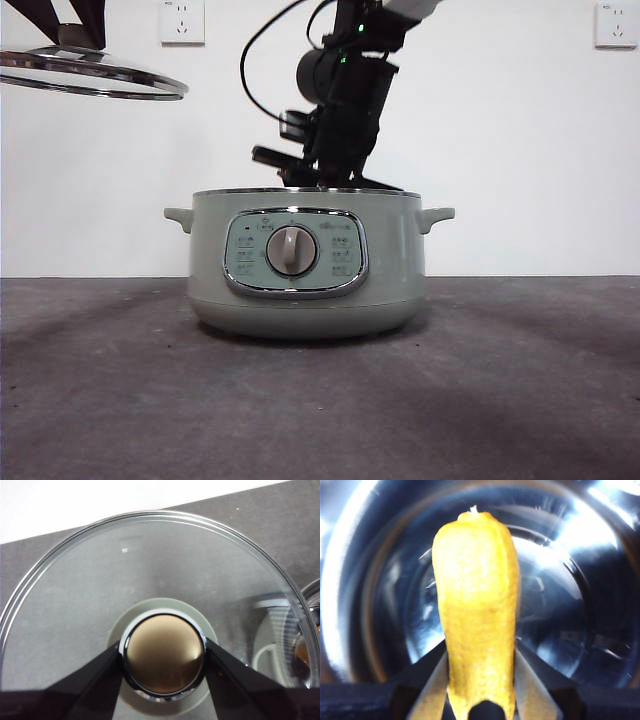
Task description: Pick up the corn,open the lid,put the corn in the pot,close the lid
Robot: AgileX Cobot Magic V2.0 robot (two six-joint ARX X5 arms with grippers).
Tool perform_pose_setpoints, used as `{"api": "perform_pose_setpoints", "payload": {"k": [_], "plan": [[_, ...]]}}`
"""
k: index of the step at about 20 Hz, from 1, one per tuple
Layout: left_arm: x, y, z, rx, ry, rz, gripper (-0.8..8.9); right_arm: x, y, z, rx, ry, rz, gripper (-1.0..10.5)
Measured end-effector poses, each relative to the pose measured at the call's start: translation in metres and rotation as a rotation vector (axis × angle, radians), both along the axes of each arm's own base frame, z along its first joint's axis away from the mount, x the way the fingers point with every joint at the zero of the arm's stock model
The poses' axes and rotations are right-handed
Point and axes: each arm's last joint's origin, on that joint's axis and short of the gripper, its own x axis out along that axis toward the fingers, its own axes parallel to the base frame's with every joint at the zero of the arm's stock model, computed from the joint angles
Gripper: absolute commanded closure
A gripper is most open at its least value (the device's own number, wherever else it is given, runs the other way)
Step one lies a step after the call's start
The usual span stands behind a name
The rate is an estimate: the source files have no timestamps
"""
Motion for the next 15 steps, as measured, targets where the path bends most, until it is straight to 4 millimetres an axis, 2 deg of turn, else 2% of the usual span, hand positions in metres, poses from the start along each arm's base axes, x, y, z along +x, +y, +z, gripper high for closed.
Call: {"api": "perform_pose_setpoints", "payload": {"k": [6, 7, 8, 10, 11, 13, 15], "plan": [[0.000, 0.000, 0.000, 0.000, 0.005, -0.004, 8.22, -0.001, 0.004, -0.004, -0.053, -0.029, -0.010, 9.6], [0.000, 0.000, -0.001, 0.000, 0.008, -0.003, 8.22, -0.002, 0.006, -0.004, -0.053, -0.030, -0.006, 9.2], [0.000, 0.000, -0.001, 0.000, 0.008, -0.003, 8.22, -0.003, 0.007, -0.004, -0.053, -0.030, -0.003, 8.1], [-0.001, 0.000, -0.001, -0.001, 0.008, -0.004, 8.22, -0.003, 0.008, -0.004, -0.053, -0.030, 0.000, 4.6], [-0.001, 0.000, -0.001, -0.001, 0.009, -0.004, 8.22, -0.004, 0.009, -0.004, -0.054, -0.031, 0.003, 3.9], [-0.001, 0.000, -0.001, -0.009, 0.011, -0.012, 8.22, -0.003, 0.009, -0.004, -0.058, -0.043, -0.007, 3.9], [-0.001, -0.001, -0.001, -0.030, 0.016, -0.034, 8.22, -0.004, 0.008, 0.008, -0.055, -0.058, -0.019, 4.0]]}}
